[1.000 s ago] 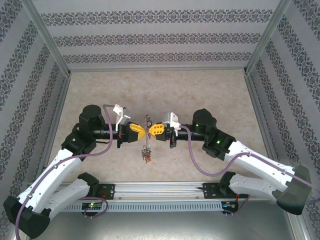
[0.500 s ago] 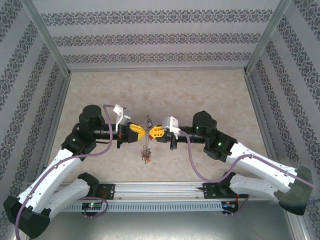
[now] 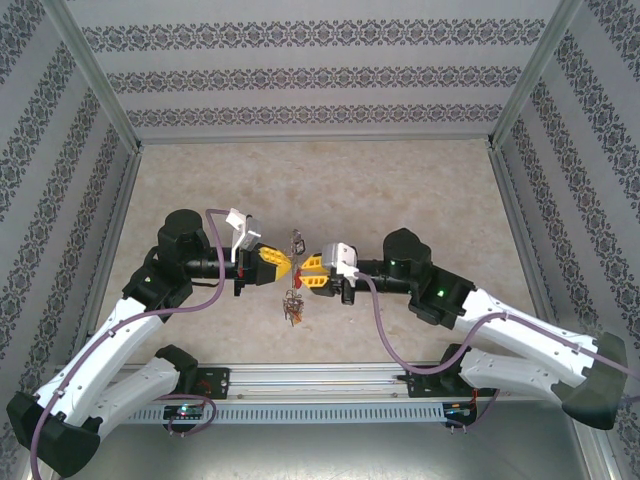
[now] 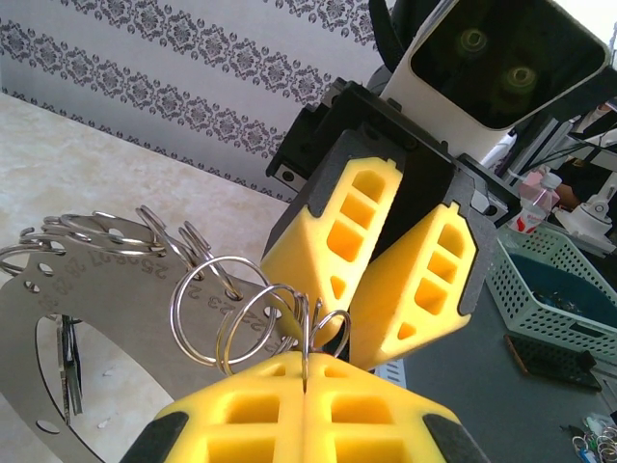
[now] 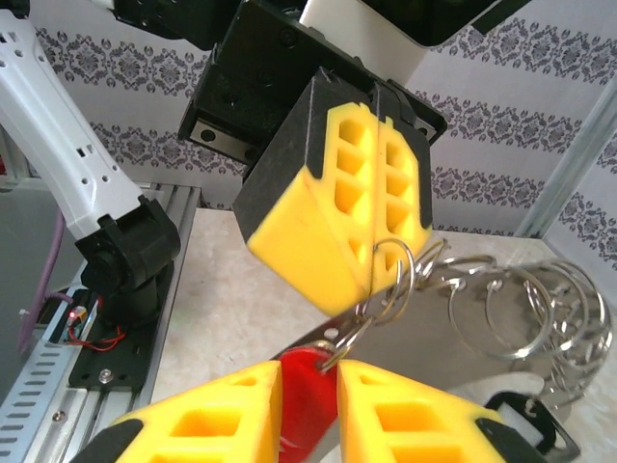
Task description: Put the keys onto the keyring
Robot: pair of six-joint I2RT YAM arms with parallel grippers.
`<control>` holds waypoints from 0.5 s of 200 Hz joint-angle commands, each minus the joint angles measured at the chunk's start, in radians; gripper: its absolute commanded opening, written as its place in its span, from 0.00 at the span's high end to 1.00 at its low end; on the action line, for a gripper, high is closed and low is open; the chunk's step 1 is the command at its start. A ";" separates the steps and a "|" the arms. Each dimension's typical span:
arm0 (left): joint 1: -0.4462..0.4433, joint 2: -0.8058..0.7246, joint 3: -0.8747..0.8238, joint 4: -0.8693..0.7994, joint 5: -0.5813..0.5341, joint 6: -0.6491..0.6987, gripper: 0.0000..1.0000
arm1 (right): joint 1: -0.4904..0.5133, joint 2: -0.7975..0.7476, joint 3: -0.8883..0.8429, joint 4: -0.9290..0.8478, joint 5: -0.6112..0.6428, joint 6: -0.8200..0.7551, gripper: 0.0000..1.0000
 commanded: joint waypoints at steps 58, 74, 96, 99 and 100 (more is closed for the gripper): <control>-0.010 -0.034 0.026 0.055 0.016 0.040 1.00 | -0.036 -0.063 -0.015 0.086 0.064 0.140 0.82; -0.011 -0.037 0.027 0.057 0.021 0.046 1.00 | -0.036 -0.019 0.020 0.079 0.036 0.150 0.85; -0.011 -0.044 0.026 0.062 0.028 0.053 1.00 | -0.035 0.032 0.053 0.074 0.014 0.173 0.87; -0.011 -0.046 0.026 0.062 0.028 0.054 1.00 | -0.035 0.037 0.056 0.074 0.014 0.175 0.87; -0.011 -0.046 0.027 0.062 0.028 0.054 1.00 | -0.035 0.038 0.057 0.074 0.012 0.175 0.87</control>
